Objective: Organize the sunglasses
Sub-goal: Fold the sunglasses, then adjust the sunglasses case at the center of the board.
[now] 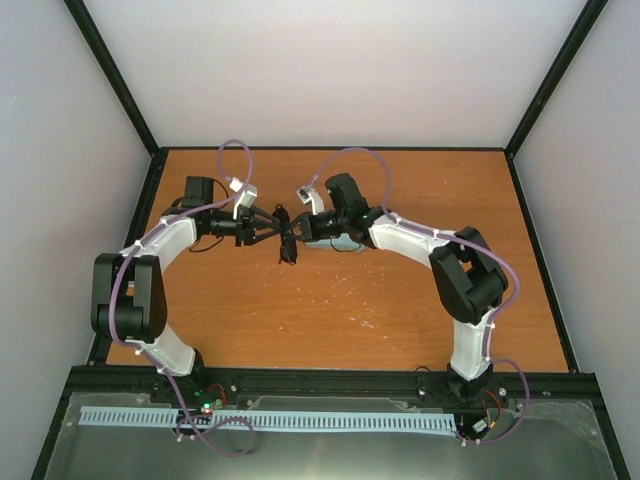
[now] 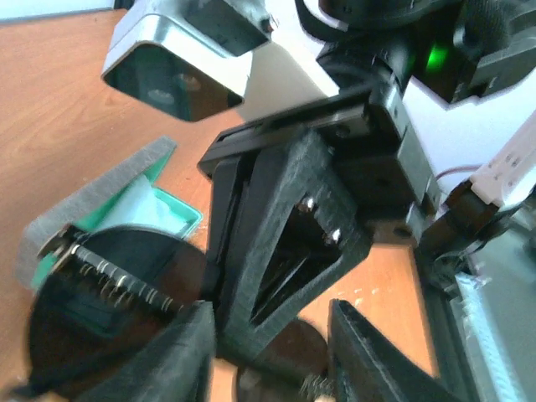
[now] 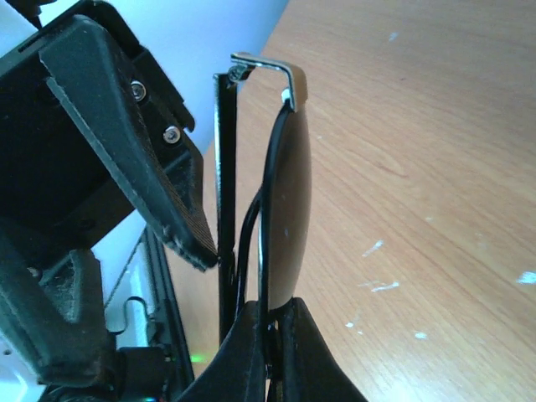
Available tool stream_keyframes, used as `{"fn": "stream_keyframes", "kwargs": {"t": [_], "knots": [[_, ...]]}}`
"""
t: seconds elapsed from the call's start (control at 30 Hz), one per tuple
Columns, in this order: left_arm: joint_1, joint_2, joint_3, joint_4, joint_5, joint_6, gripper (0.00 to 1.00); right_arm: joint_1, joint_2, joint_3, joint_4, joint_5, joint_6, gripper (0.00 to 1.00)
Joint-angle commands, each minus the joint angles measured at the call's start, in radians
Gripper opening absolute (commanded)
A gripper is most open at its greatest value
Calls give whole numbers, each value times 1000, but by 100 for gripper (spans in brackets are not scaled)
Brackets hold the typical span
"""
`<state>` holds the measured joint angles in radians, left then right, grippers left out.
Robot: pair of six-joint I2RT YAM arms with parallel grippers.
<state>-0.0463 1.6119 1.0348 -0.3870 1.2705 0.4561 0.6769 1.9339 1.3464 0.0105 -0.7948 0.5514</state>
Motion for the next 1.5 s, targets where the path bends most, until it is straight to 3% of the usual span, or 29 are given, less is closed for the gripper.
{"fn": "stream_keyframes", "kwargs": {"t": [0.0, 0.07, 0.13, 0.23, 0.33, 0.47, 0.63, 1.03, 1.47], "knots": [[4, 12, 33, 116, -103, -32, 48, 1, -168, -23, -29, 26, -71, 3], [3, 22, 60, 177, -134, -85, 57, -19, -224, -84, -39, 100, -73, 3], [0, 87, 157, 148, -178, -96, 58, -38, -299, -152, -36, 167, -65, 3], [-11, 278, 376, -54, -237, -27, 44, -53, -414, -232, -45, 284, -55, 3], [-22, 404, 481, -99, -315, -7, 27, -70, -510, -288, -68, 387, -20, 3], [-74, 498, 569, -117, -476, 33, 23, -98, -602, -383, -52, 488, 48, 3], [-126, 664, 733, -223, -560, 63, 23, -134, -665, -473, -61, 583, 138, 3], [-203, 734, 797, -192, -566, 30, 30, -159, -717, -608, -81, 662, 225, 3], [-276, 640, 594, -123, -499, 5, 27, -207, -638, -647, -8, 689, 286, 3]]}}
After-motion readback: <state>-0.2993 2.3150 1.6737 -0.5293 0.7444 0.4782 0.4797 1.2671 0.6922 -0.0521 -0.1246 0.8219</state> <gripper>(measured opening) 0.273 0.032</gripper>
